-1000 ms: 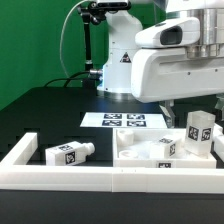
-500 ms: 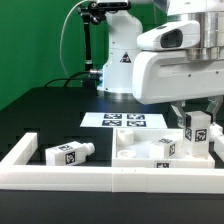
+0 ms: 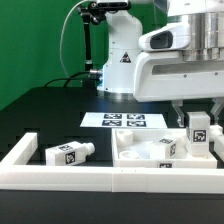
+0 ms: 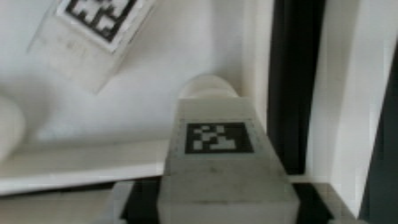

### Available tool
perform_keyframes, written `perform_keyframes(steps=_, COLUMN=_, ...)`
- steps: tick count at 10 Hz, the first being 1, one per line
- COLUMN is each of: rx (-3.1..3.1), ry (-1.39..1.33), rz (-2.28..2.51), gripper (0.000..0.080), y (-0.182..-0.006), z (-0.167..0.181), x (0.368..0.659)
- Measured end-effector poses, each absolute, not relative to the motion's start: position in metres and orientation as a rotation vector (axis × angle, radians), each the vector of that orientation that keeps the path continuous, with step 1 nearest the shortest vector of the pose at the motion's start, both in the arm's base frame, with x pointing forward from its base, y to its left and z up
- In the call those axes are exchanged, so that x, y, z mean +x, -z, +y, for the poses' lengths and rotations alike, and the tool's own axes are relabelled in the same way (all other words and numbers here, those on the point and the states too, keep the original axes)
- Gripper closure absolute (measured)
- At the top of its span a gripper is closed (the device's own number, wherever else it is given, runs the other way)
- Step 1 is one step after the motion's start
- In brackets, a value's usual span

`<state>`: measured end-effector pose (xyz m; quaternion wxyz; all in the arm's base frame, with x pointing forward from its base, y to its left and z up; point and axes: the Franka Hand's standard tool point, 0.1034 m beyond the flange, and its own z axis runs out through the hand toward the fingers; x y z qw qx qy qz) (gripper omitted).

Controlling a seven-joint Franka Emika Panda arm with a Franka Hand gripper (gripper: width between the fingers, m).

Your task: Assemble one leg

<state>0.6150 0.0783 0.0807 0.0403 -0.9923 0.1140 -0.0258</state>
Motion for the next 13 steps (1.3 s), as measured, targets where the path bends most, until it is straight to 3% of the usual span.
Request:
perform_keyframes(steps=5, rx=-2.722, ry=0.076, rz=1.291, gripper=0.0512, y=-0.080, z=0.096, x=0.618)
perform_keyframes(steps=7, rx=-2.676, ry=0.073, rz=1.375, gripper=0.0512, y=-0.080, z=0.101, x=0.618)
perform_keyframes(steps=8, rx=-2.703, ry=0.076, rz=1.324, gripper=0.0413, y=-0.080, z=0.101, x=0.618)
perform_keyframes(steps=9, rx=-2.731, ry=0.075, rz=1.269, gripper=0.0413, y=-0.080, z=0.102, x=0.617)
perform_keyframes(steps=10, rx=-2.791, ry=0.084, rz=1.141, gripper=0.0240, y=-0.080, z=0.104, x=0.617)
perform_keyframes(steps=11, rx=-2.853, ry=0.095, rz=0.987, gripper=0.0167, y=-0.081, z=0.104, x=0.617)
perform_keyframes(steps=13, rx=-2.988, ry=0.113, rz=0.601, gripper=0.0155, y=-0.081, z=0.106, x=0.617)
